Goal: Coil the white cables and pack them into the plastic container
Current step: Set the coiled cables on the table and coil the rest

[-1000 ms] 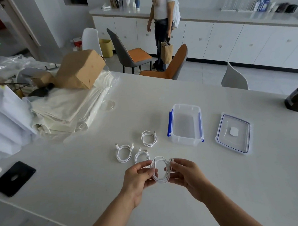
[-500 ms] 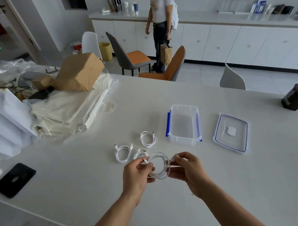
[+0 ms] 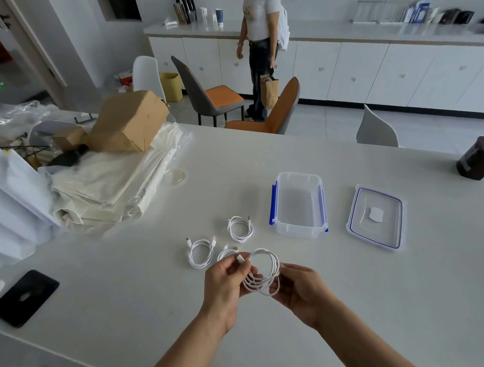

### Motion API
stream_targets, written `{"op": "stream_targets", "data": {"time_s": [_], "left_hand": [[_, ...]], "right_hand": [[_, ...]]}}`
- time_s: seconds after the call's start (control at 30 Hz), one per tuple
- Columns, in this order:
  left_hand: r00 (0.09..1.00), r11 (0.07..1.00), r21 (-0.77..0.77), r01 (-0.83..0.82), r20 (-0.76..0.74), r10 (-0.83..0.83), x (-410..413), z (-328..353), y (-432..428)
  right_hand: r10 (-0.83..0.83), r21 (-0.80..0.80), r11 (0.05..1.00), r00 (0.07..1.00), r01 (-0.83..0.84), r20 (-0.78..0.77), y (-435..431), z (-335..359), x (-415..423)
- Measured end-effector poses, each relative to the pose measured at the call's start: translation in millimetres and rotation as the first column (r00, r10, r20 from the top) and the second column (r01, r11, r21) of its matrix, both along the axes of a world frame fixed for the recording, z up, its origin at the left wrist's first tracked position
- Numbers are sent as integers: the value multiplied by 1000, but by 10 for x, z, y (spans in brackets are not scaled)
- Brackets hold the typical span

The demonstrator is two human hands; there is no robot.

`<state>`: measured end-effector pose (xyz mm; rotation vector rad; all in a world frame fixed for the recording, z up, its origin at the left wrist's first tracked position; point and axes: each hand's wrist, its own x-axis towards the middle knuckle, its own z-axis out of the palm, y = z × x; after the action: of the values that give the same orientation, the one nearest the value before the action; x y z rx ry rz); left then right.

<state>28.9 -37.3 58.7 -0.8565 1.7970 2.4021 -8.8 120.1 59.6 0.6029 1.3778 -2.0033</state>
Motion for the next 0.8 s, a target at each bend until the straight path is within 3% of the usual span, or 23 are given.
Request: {"op": "stream_targets", "data": {"time_s": [0.17, 0.3, 0.37, 0.47, 0.63, 0.8], "left_hand": [[997, 930, -365, 46, -43, -67, -28, 36, 48], [983, 648, -759, 58, -70, -170, -23, -24, 31], [979, 578, -814, 62, -62, -193, -19, -52, 27], [980, 585, -805, 101, -20, -197, -38, -75, 27], [981, 646, -749, 148, 26, -194, -64, -43, 52], [990, 842, -521, 142, 92, -110, -96, 45, 45]], "right_hand": [[104, 0, 995, 993, -104, -53, 18, 19, 24], [101, -124, 987, 994, -105, -32, 45, -14, 54], [210, -16, 976, 964, -216, -163, 61, -15, 92], [323, 166, 944, 892, -284, -315, 72, -26, 159], [250, 55, 968, 920, -245, -303, 121, -52, 142], [250, -107, 948, 908, -300, -337, 163, -16, 77]]}}
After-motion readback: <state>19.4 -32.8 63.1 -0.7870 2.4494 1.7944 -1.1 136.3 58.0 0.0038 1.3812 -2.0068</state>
